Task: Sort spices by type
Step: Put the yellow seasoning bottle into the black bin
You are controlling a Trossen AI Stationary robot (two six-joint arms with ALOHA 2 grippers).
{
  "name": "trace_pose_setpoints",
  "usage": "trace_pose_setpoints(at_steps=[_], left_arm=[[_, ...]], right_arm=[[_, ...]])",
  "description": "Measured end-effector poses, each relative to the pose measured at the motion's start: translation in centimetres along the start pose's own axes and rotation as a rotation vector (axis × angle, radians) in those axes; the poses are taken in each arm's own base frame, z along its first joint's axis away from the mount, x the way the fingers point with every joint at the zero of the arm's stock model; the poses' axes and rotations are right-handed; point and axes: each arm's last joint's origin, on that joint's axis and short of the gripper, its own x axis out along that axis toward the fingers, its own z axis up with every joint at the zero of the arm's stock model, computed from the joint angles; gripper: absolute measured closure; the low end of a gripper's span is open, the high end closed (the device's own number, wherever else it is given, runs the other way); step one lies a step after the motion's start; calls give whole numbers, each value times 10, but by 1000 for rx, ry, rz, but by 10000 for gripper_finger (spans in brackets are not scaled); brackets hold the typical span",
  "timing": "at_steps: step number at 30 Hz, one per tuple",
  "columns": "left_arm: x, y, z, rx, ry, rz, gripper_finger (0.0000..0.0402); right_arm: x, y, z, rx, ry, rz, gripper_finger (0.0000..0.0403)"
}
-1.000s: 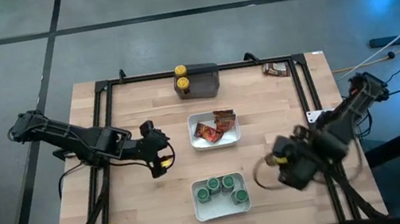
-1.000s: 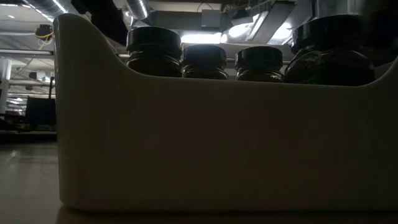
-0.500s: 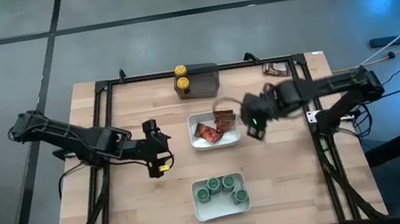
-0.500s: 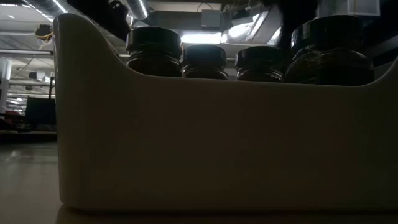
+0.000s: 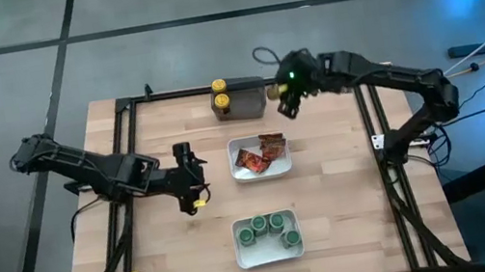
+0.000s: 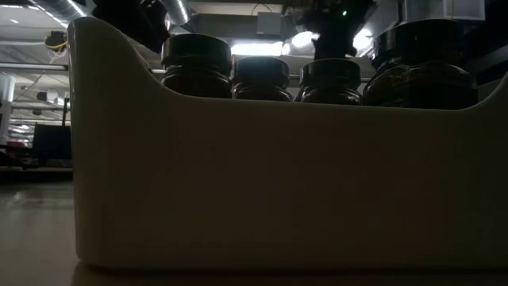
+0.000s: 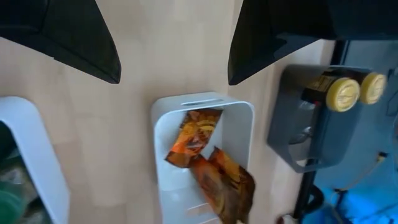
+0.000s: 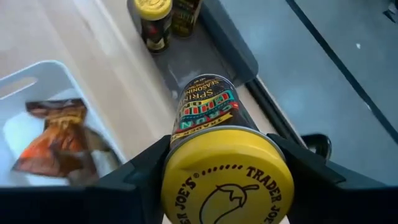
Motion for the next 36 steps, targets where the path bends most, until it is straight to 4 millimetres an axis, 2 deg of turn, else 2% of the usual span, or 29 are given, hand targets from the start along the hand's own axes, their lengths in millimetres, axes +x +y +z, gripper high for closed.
trace_pose_setpoints(at_steps=[5,13,24,28,36], left_arm=[[3,6,-3,-24,35,25,121],[8,18,-10,-69,110,63,121],[16,39,-14,-106,162,120,121],[18,45,-15,-122,174,139,121],[20,50,-16,-118,183,148,121]], right_arm=[[24,-22,12,-14,-32,9,167],[79,-44,28,-90,-22,18,168],[125,-54,72,-176,99,17,167],[145,-55,74,-162,174,48,166],[178,-54,57,-164,330,75,165]])
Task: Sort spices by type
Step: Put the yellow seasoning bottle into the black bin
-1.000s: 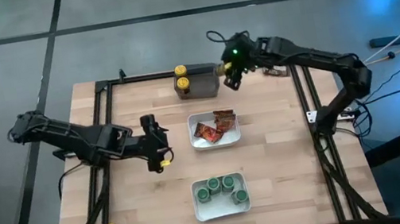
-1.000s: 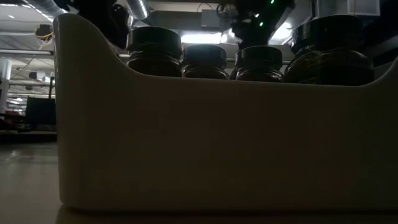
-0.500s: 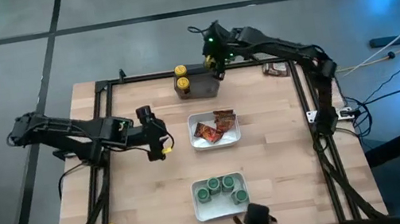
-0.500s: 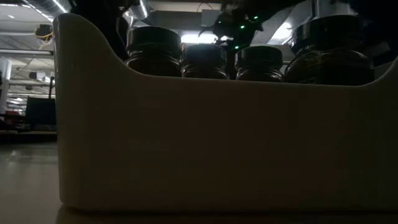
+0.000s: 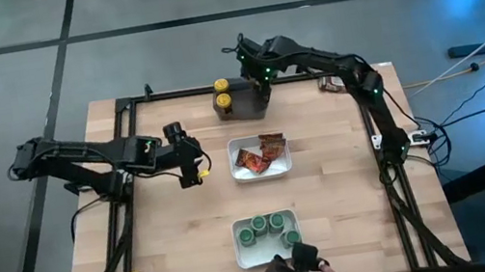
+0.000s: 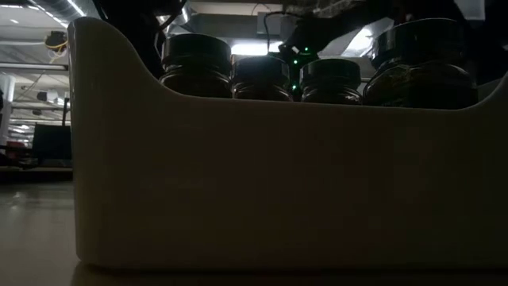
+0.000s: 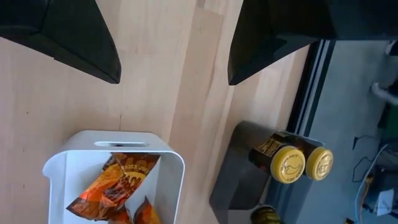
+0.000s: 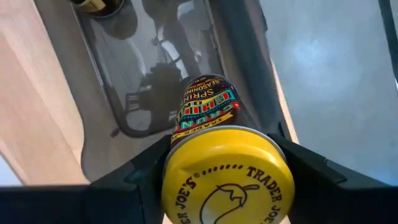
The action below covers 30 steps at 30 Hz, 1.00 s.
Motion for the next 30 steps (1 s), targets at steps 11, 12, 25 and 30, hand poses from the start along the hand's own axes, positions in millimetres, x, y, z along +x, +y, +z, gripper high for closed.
trace_pose_setpoints(at_steps=[11,12,25,30], left_arm=[[0,0,0,-9,0,-1,121],[0,0,0,-10,0,-1,121],[0,0,0,-13,0,-1,121],[0,0,0,-12,0,-1,121]], right_arm=[[18,1,6,0,-15,-6,164],[18,1,7,1,-21,-8,164],[25,3,4,-4,-18,19,164],[35,5,-1,-5,3,25,164]])
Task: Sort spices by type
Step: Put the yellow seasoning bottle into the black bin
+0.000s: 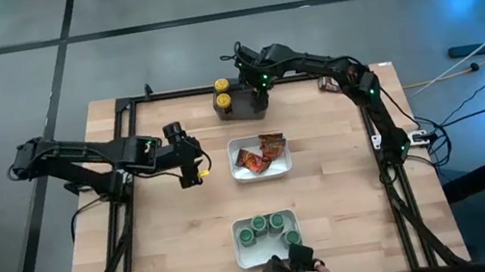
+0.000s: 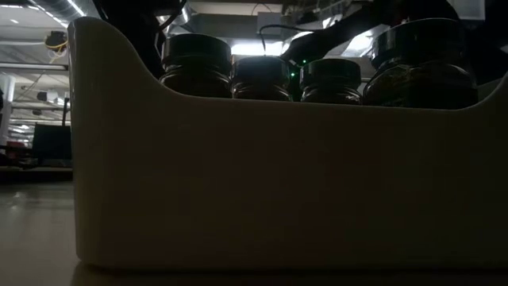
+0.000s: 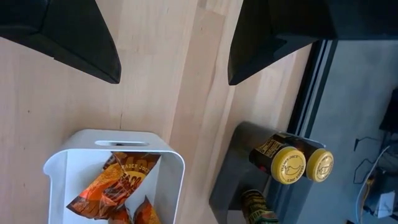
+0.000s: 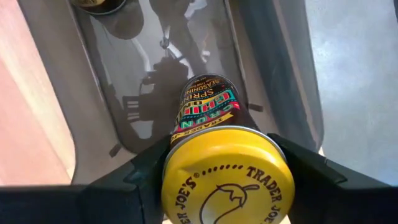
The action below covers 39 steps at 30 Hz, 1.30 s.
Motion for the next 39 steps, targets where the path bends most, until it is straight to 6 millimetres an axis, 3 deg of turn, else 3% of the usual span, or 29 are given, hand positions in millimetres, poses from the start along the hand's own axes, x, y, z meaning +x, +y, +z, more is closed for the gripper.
trace_pose_setpoints(at_steps=[24,32,39], left_arm=[[0,0,0,11,0,-8,121],[0,0,0,12,0,-8,121],[0,0,0,15,0,-8,121]], right_arm=[[2,-1,3,39,-27,-74,161],[18,3,-4,24,10,-139,98],[16,2,-2,20,-3,-134,64]])
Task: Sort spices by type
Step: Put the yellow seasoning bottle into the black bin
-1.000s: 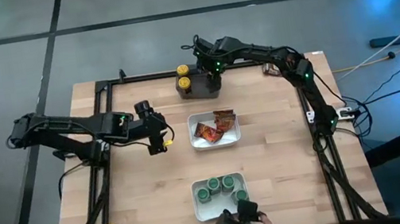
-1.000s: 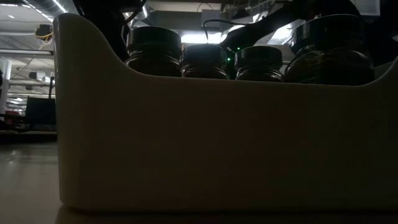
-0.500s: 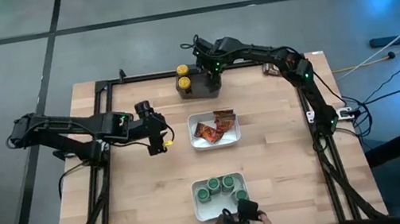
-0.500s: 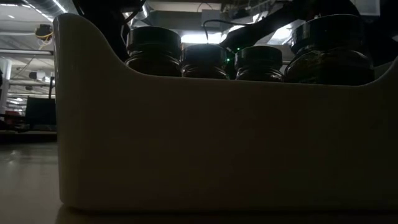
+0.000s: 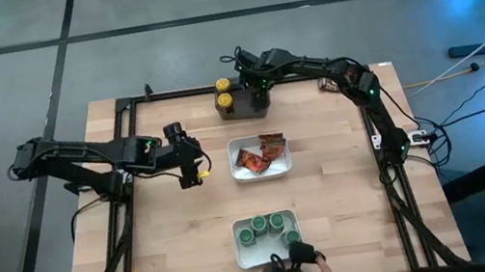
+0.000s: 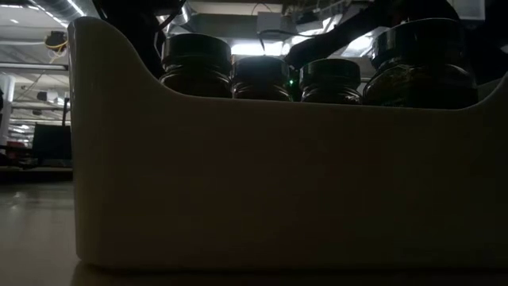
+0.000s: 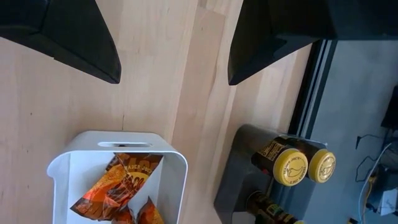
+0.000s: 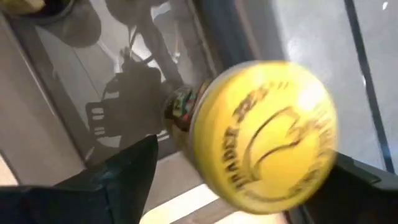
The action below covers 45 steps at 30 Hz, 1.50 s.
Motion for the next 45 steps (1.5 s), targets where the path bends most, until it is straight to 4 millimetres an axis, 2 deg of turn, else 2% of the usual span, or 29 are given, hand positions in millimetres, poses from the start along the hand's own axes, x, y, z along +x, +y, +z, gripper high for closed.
trace_pose_setpoints(at_steps=[7,15,22,26,30,35,40,45], left_arm=[[0,0,0,-3,1,0,121],[0,0,-1,-2,8,0,121],[0,0,-1,15,5,0,121],[1,2,4,-65,-41,26,121],[0,1,7,-100,-70,6,121],[-1,-2,11,-86,-100,-91,121],[-6,-14,12,-58,-122,-210,121],[-17,-31,12,-38,-158,-266,121]], right_arm=[[-23,-7,10,-13,-26,-6,61],[-64,-7,12,-22,12,6,61],[-117,8,5,-15,-54,17,61],[-152,16,-6,1,-85,25,61],[-178,29,-20,2,-124,22,61],[-189,51,-43,9,-177,-27,61],[-191,81,-81,24,-236,-66,61],[-192,108,-127,76,-367,-58,61]])
